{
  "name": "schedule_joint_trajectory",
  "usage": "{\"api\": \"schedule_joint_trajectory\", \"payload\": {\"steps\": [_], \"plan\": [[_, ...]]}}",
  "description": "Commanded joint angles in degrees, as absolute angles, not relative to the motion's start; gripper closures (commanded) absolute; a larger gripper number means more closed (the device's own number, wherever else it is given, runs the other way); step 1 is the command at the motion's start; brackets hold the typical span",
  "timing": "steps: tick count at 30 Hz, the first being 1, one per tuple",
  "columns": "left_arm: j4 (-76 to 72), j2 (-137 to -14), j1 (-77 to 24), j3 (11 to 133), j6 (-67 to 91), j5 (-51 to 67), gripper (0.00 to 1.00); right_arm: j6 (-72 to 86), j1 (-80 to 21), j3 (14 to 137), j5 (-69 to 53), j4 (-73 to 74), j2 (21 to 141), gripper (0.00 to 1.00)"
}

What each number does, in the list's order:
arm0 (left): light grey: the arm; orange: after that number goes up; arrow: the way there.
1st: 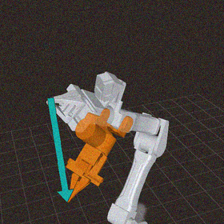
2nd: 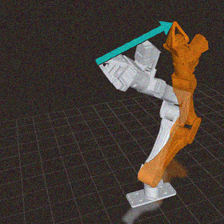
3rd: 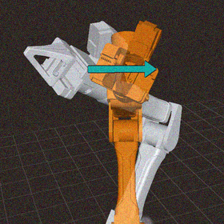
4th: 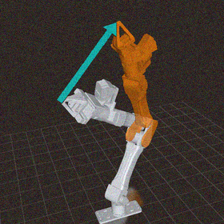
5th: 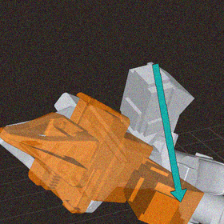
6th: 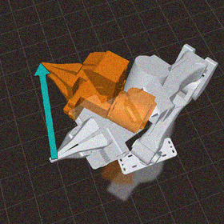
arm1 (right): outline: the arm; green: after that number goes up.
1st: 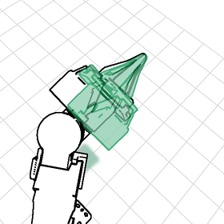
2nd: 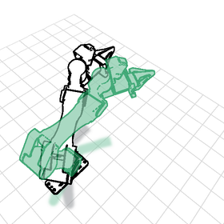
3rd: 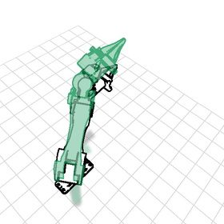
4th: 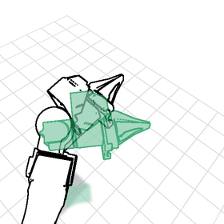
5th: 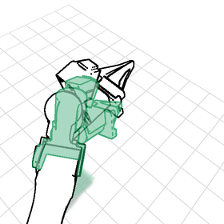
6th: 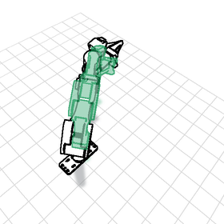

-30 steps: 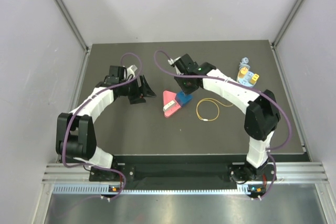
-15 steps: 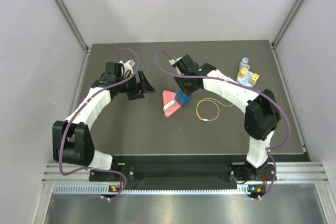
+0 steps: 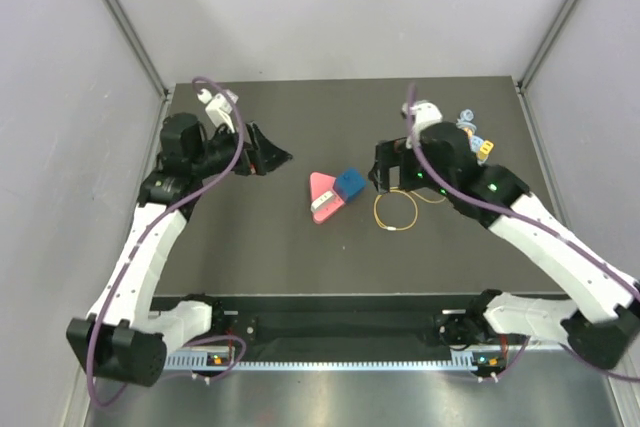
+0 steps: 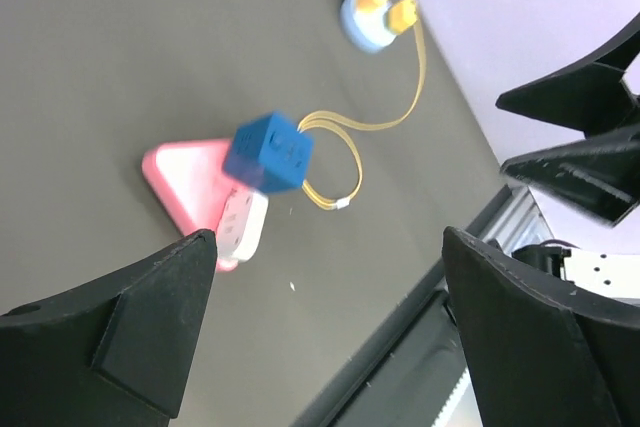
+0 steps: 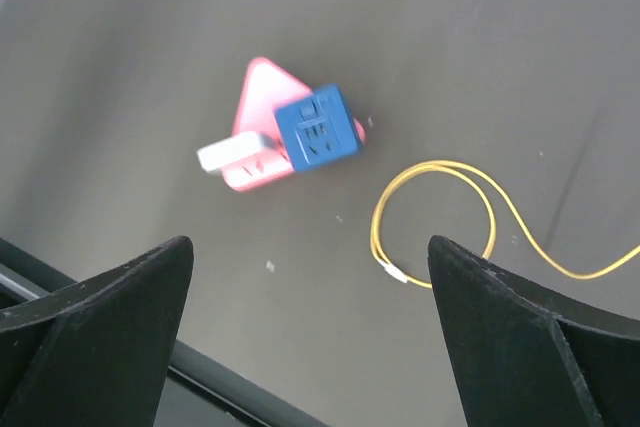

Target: Insert the plug

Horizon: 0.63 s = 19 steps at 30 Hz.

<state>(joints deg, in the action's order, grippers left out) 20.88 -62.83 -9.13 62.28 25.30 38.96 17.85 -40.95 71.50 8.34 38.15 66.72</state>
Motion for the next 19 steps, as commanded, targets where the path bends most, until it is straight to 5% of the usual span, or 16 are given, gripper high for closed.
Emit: {"api": "schedule_joint_trajectory", "payload": {"steps": [1,19], "plan": [[16.4,-57.4,-9.4,63.8,21.6,39.7,0.01,26.2,-40.6,66.1,11.7,31.0,56.9,0.00],[10.9,-51.9,-9.5,61.5,25.1,40.1,0.01,23.3,-40.6,61.4,20.1,26.0,40.9,0.00]]}}
